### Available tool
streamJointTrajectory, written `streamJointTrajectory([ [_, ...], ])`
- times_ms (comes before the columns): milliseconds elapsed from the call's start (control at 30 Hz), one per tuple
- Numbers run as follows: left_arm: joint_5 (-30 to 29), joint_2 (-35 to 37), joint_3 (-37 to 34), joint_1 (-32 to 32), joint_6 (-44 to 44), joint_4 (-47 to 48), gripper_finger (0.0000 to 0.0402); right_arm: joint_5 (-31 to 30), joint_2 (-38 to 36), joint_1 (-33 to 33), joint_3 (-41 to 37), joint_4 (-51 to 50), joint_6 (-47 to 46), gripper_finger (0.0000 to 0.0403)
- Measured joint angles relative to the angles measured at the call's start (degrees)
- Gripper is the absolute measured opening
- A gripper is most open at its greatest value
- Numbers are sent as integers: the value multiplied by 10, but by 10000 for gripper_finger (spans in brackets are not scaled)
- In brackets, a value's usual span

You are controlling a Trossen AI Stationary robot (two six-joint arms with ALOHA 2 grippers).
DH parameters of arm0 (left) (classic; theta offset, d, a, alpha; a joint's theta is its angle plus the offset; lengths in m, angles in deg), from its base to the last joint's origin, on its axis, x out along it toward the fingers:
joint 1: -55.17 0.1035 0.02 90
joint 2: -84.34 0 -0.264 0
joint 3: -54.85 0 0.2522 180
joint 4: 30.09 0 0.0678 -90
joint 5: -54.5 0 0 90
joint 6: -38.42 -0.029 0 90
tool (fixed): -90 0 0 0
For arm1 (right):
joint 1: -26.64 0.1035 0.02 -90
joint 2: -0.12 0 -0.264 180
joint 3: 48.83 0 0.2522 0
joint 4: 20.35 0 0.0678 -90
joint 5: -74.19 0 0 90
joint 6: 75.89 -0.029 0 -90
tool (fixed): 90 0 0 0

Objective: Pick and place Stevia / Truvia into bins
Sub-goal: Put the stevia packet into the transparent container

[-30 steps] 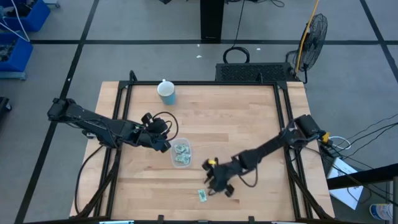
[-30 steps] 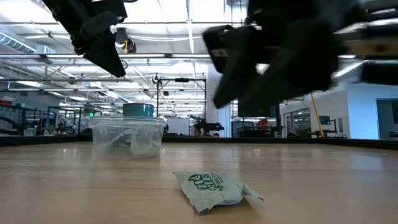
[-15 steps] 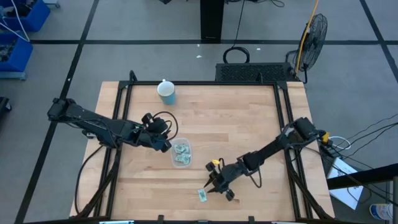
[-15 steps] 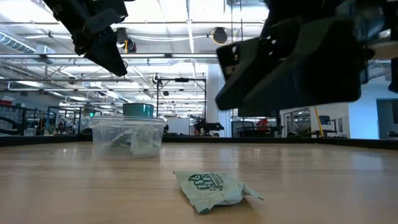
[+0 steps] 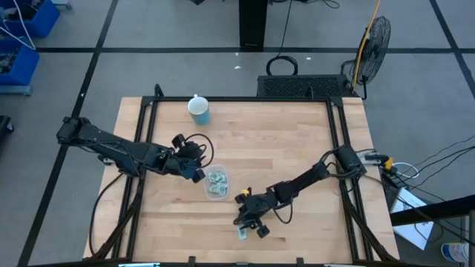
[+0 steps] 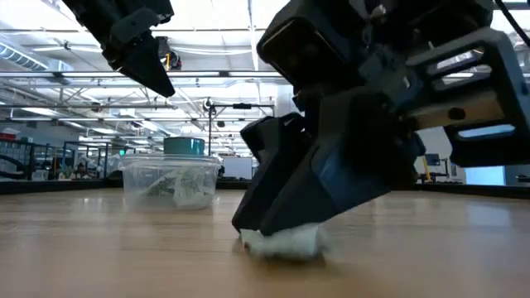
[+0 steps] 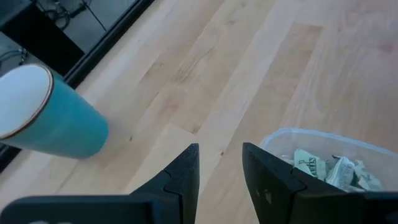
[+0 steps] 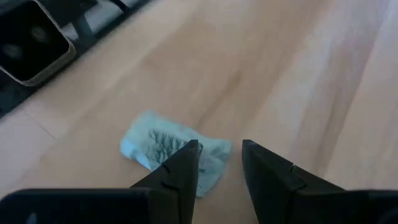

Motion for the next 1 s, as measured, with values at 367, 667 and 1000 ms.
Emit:
streamJointTrajectory([
  [367, 0, 0, 0, 1, -36, -37, 129, 10, 5, -3, 0, 1, 9, 47],
  [667, 2, 7, 0, 0, -37, -40, 129, -40, -37, -18, -1, -15, 88, 4],
  [1000, -34, 75, 0, 0, -109, -39, 129, -294, -85, -107, 0, 157, 112, 1],
])
